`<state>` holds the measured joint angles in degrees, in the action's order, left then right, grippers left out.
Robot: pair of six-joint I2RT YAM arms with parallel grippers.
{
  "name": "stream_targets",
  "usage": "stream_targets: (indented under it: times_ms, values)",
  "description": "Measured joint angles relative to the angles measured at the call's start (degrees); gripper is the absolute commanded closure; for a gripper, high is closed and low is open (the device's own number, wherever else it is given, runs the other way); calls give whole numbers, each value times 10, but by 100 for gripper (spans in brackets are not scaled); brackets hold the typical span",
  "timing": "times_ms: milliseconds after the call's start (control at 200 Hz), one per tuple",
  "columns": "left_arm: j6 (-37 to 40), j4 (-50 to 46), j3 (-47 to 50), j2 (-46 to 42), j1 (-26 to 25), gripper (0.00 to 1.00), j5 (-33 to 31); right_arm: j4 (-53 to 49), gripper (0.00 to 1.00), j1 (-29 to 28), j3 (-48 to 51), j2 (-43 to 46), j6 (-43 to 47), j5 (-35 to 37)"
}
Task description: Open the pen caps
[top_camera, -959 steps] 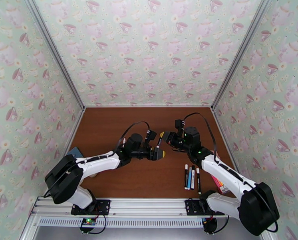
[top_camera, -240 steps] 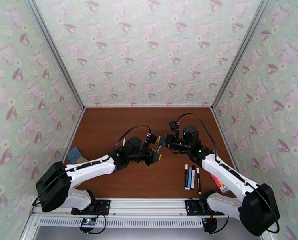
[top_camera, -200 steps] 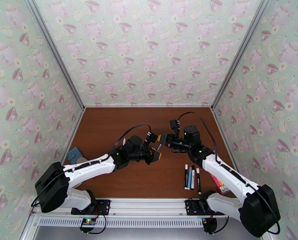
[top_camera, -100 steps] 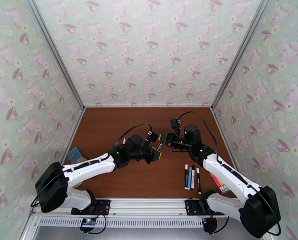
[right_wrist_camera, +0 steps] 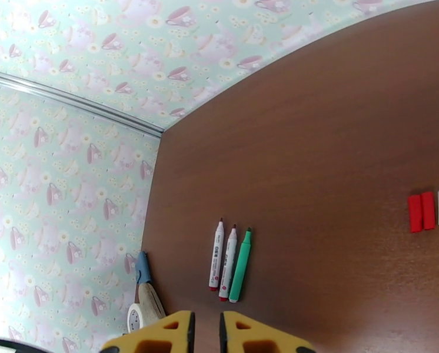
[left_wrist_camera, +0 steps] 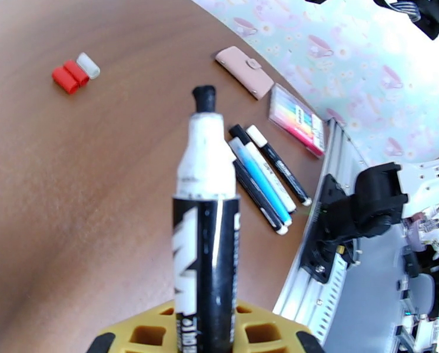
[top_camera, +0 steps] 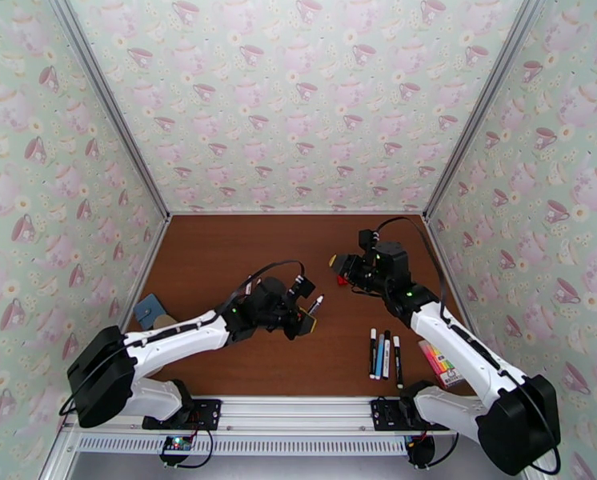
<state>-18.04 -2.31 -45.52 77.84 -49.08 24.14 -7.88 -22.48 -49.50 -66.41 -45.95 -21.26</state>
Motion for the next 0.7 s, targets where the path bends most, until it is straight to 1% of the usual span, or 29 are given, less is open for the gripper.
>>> stream_targets:
  times_ms: [100,170,275,401,526,701]
  values:
    - [-26,21,3,-22,21,99,24,-27,100,18,-2,0,19,-5]
    - [-46,47,3,-27,37,98,37,-67,100,31,-12,-3,41,-5]
    - [-63,61,3,-28,54,97,40,-116,100,39,-31,-5,75,-1]
    - [-71,60,3,-34,57,97,23,-167,100,47,-57,-26,110,7]
    - [-70,50,3,-44,57,97,4,-213,100,76,-80,-62,140,19]
    - [-68,27,3,-47,64,97,-31,-277,100,105,-121,-114,185,57]
